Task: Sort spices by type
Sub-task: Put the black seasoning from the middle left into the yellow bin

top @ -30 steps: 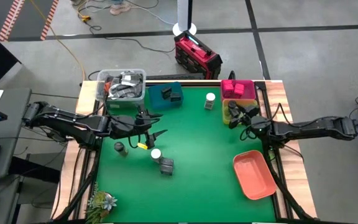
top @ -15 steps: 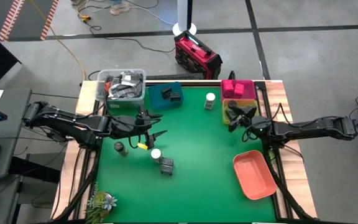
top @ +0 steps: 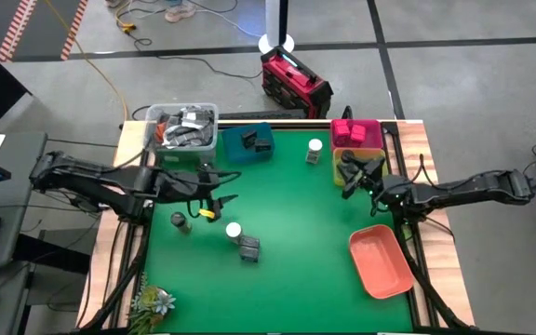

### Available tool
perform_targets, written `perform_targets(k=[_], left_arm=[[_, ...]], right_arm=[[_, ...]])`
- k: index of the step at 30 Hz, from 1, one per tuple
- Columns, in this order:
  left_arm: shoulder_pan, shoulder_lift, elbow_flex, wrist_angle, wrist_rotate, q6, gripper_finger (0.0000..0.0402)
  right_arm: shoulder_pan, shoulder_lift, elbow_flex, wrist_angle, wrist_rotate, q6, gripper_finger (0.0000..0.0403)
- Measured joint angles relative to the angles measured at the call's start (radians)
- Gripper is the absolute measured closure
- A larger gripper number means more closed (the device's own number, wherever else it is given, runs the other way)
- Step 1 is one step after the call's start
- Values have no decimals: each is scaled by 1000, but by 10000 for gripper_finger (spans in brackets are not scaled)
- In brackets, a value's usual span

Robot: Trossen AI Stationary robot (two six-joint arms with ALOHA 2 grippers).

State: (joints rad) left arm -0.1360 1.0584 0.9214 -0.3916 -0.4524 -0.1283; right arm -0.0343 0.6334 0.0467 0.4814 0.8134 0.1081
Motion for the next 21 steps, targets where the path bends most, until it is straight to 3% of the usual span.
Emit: perform_targets(k=[5,11,16,21], left_arm=[[-7,4,67,-353,148,-195,95],[-48,23,70,-629,291,-369,95],[-84,23,70,-761,296,-499,95],[-118,23,69,-840,255,-589,95]], right_arm=[[75,0,53,40,104,-149,135],[181,0,147,84,228,-341,135],[237,0,210,183,247,-509,135],[249,2,226,210,199,-551,135]])
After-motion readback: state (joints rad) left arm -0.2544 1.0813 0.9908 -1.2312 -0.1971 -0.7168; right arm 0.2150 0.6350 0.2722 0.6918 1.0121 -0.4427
